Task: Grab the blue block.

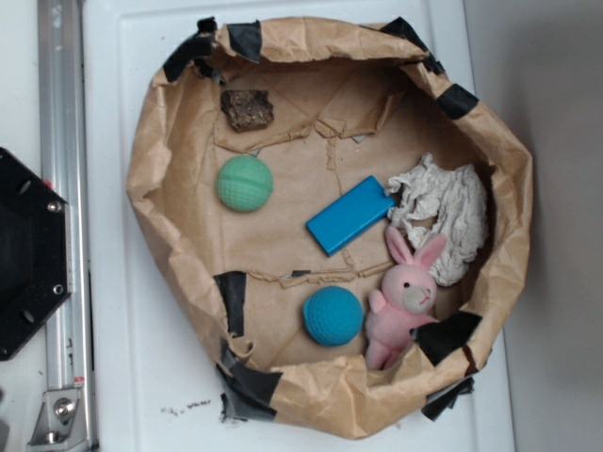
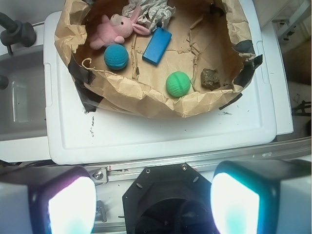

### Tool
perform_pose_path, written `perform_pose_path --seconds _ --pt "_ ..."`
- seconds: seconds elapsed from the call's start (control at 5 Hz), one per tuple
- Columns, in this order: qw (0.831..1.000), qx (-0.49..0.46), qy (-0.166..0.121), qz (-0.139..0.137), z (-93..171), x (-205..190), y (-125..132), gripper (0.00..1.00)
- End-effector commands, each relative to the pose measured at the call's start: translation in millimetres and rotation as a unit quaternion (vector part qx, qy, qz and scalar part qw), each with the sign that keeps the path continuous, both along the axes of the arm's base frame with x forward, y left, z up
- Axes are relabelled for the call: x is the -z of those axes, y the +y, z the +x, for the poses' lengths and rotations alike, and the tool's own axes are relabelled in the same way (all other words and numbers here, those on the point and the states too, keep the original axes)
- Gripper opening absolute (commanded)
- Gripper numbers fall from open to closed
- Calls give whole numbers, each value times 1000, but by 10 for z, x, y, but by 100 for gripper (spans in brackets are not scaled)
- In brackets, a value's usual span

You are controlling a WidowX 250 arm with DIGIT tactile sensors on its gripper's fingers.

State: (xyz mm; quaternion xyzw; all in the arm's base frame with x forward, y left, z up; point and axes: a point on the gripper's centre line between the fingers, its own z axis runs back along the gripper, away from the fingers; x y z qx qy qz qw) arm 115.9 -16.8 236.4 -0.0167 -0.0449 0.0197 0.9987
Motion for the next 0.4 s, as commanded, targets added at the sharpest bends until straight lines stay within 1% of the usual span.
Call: perform_pose_path --seconds 0.0,0.2 --pt "1000 0 0 0 0 0 0 100" --pt "998 -56 -29 11 462 417 67 100"
